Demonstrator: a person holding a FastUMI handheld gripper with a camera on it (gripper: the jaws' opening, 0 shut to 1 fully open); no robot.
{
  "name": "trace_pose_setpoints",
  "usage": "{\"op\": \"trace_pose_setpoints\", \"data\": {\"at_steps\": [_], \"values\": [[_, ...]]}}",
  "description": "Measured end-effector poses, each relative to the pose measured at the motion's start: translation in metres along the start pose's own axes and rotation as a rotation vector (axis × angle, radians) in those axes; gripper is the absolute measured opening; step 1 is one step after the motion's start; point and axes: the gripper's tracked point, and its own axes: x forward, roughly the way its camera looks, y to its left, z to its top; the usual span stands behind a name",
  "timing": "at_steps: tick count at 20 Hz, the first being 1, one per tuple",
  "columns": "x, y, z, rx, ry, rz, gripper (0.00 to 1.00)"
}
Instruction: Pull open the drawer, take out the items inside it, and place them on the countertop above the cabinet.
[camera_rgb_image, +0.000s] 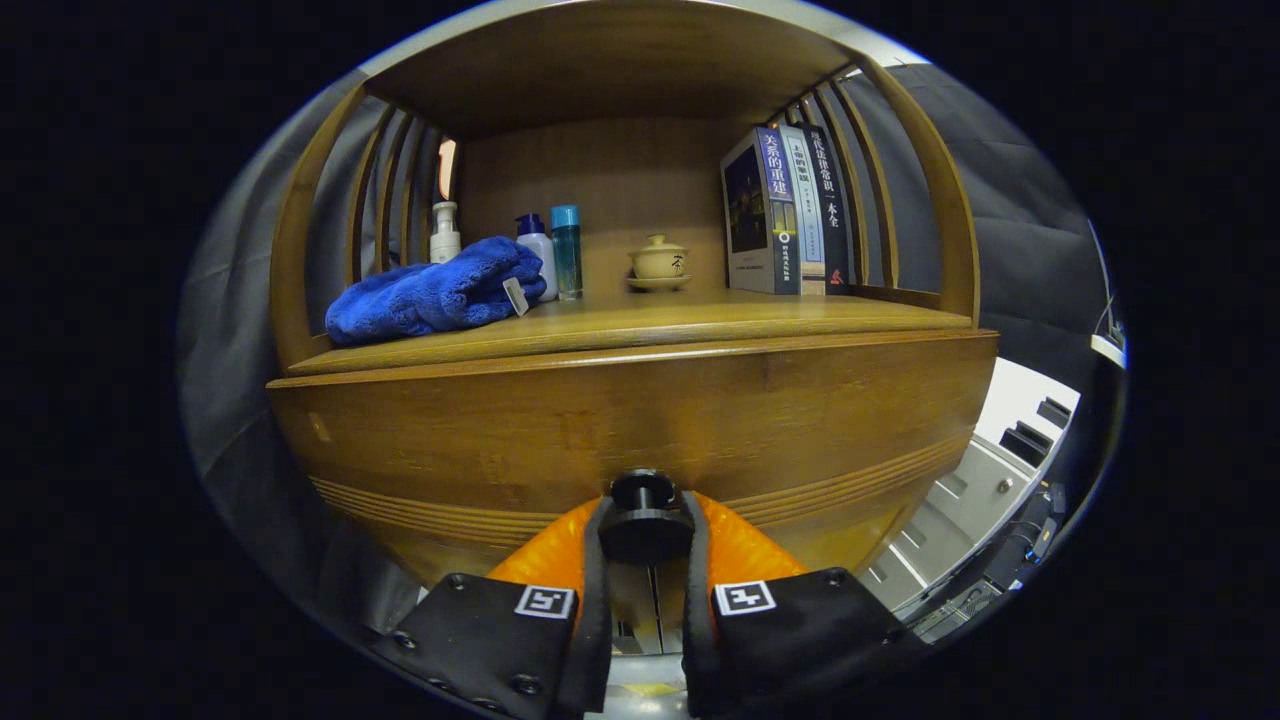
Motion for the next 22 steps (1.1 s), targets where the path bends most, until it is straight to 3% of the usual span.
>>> {"op": "trace_pose_setpoints", "data": {"at_steps": [22], "values": [[-0.065,-0.006,-0.020,0.030,0.029,-0.016,0.38]]}}
